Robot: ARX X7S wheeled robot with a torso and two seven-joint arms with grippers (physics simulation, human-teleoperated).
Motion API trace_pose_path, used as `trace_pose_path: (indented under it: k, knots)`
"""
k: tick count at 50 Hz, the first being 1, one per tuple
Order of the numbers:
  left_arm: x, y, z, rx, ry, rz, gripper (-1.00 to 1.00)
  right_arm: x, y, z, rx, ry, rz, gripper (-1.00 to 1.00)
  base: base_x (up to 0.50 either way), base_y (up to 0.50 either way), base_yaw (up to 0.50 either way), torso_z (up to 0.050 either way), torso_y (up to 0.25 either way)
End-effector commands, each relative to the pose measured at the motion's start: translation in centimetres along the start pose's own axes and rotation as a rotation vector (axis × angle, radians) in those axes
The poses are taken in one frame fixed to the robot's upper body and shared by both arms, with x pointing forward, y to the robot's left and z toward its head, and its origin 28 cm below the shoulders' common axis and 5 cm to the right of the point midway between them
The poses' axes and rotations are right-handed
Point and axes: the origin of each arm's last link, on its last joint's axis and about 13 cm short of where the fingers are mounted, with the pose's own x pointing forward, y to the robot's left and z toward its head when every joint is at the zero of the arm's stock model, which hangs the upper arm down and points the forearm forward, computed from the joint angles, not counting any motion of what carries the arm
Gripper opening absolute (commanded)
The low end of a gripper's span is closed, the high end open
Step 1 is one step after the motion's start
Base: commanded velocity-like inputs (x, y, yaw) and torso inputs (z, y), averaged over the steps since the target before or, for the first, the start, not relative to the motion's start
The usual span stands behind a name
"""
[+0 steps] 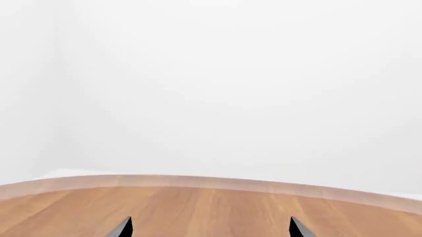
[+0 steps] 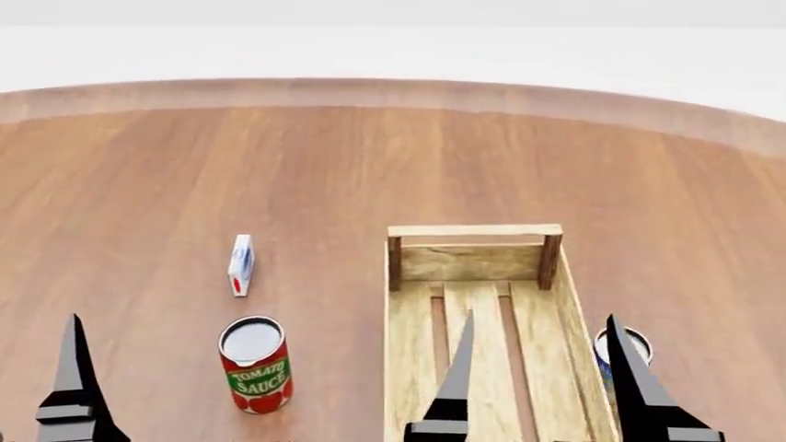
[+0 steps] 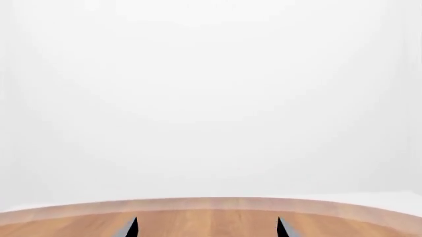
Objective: Pick up the butter and put it in the tray.
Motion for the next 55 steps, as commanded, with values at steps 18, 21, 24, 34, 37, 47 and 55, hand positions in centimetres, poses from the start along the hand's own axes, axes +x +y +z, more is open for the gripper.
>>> trace_pose_path:
  k: [18,21,24,34,37,47,55]
  knots:
    - [-0.13,0.04,0.41,-0.030,-0.022,-0.029,1.00,0.13,-0.29,-0.05,-0.006,-0.019,0.007,1.00,-0.02,-0.50,0.00,0.000,0.000]
    - [-0.14,0.03,0.41,-0.038,-0.017,-0.032,1.00,0.12,-0.29,-0.12,-0.007,-0.017,0.005,1.00,-0.02,-0.50,0.00,0.000,0.000]
    - [-0.16,0.03,0.40,-0.037,-0.018,-0.032,1.00,0.13,-0.29,-0.10,-0.008,-0.018,0.005,1.00,-0.02,-0.50,0.00,0.000,0.000]
    - [-0.18,0.00,0.33,-0.033,-0.017,-0.034,1.00,0.11,-0.33,-0.18,-0.025,-0.006,-0.002,1.00,-0.02,-0.50,0.00,0.000,0.000]
    - [-0.19,0.01,0.32,-0.033,-0.016,-0.034,1.00,0.15,-0.34,-0.03,-0.059,-0.035,0.000,1.00,-0.09,-0.35,0.00,0.000,0.000]
    - [-0.15,0.00,0.30,-0.040,-0.015,-0.037,1.00,-0.15,-0.34,0.04,-0.058,-0.053,0.018,1.00,0.00,0.00,0.00,0.000,0.000]
    - [-0.16,0.00,0.31,-0.036,-0.018,-0.036,1.00,-0.13,-0.14,-0.10,-0.105,-0.037,0.050,1.00,0.00,0.00,0.47,0.000,0.000]
